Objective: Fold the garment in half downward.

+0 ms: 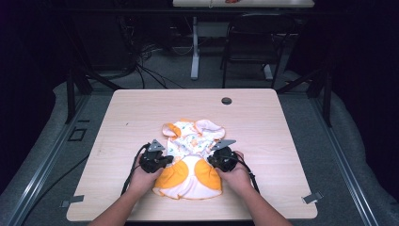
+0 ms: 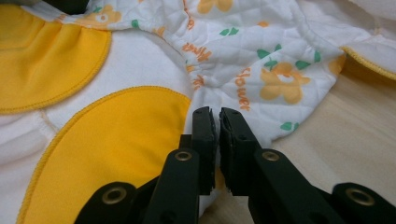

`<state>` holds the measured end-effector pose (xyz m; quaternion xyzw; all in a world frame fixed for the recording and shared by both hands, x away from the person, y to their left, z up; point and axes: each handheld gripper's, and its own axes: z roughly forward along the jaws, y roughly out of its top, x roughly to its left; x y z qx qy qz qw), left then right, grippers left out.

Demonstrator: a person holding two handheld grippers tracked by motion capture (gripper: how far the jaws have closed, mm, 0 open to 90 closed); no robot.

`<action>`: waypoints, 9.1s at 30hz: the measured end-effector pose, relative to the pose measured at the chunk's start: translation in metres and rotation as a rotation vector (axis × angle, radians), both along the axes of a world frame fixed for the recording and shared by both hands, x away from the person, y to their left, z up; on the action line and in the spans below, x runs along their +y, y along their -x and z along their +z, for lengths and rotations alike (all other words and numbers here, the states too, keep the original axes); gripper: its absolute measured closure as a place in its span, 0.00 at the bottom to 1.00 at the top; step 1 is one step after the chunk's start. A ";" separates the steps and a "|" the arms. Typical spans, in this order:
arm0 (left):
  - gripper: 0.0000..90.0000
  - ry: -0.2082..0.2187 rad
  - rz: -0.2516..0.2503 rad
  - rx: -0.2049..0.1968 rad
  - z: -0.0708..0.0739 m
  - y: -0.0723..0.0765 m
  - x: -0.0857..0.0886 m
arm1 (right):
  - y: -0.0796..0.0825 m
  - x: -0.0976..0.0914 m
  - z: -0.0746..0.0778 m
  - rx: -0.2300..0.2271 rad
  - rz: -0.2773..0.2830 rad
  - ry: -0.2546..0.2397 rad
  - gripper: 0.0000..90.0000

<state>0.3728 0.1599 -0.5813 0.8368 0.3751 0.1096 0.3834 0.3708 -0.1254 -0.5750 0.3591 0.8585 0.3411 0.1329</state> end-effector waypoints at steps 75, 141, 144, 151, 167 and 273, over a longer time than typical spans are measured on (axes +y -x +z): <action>0.95 -0.058 0.027 0.019 0.024 -0.085 -0.017 | -0.093 0.002 0.021 0.044 -0.128 0.074 0.89; 0.94 -0.081 0.064 0.055 0.015 -0.088 -0.013 | -0.091 0.008 0.013 0.046 -0.036 0.054 0.97; 0.94 -0.057 0.083 0.036 0.018 -0.087 -0.011 | -0.089 0.007 0.020 0.022 -0.023 0.055 0.97; 0.94 -0.048 0.075 -0.003 0.032 -0.086 -0.008 | -0.085 0.006 0.037 -0.014 -0.005 0.053 0.97; 0.94 -0.022 0.057 -0.057 0.058 -0.084 -0.008 | -0.081 0.000 0.056 -0.052 -0.016 0.017 0.97; 0.82 0.047 -0.136 -0.073 0.034 0.013 0.013 | 0.024 -0.013 0.044 -0.060 0.153 -0.029 0.74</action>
